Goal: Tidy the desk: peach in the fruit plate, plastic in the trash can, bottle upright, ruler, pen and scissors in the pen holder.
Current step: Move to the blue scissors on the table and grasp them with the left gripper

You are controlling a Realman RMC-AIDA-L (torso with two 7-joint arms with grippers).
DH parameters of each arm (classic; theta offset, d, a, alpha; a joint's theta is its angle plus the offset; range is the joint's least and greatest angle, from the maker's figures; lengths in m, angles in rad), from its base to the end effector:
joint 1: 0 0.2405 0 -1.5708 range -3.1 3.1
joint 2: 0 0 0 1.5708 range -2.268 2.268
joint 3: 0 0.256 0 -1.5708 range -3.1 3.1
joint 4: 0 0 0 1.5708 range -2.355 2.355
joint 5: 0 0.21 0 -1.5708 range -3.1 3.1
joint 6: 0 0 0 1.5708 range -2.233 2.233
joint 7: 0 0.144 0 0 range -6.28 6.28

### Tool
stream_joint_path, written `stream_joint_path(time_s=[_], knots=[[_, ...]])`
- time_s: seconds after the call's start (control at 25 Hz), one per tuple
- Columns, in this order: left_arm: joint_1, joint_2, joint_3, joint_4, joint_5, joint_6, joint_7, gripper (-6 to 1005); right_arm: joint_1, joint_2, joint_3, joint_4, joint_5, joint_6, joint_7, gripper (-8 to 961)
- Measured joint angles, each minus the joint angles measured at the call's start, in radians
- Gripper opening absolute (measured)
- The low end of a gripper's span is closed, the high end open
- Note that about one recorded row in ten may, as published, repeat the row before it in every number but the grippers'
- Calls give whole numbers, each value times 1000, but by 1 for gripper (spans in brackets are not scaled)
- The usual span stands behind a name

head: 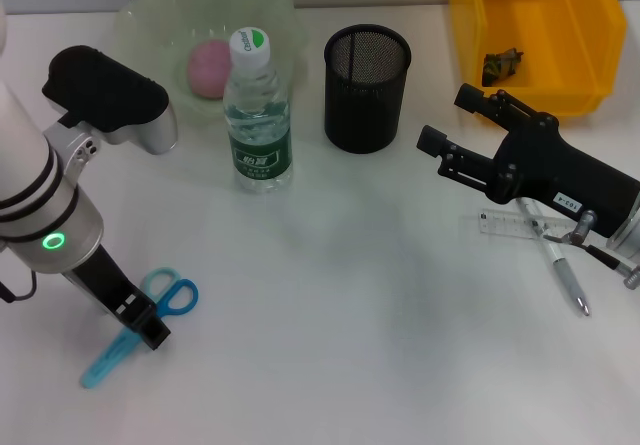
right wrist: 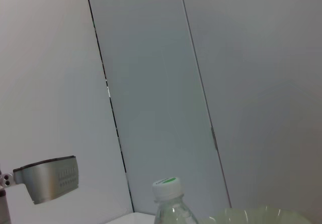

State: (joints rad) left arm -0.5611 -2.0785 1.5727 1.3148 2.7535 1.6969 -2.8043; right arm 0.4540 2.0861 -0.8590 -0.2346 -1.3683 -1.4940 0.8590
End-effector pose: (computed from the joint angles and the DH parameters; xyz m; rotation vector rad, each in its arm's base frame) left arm -0.2167 0.3158 -0.0173 -2.4101 -1.1594 0.9230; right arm 0.2722 0.3020 -0.0358 -2.3172 0.5299 1.1033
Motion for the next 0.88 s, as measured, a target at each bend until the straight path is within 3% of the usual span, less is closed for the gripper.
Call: stream_joint_path(time_s=[0.88], knots=[[-7, 0, 38, 3, 1, 5, -14, 621, 3, 0, 0, 0, 1, 0, 0, 824]])
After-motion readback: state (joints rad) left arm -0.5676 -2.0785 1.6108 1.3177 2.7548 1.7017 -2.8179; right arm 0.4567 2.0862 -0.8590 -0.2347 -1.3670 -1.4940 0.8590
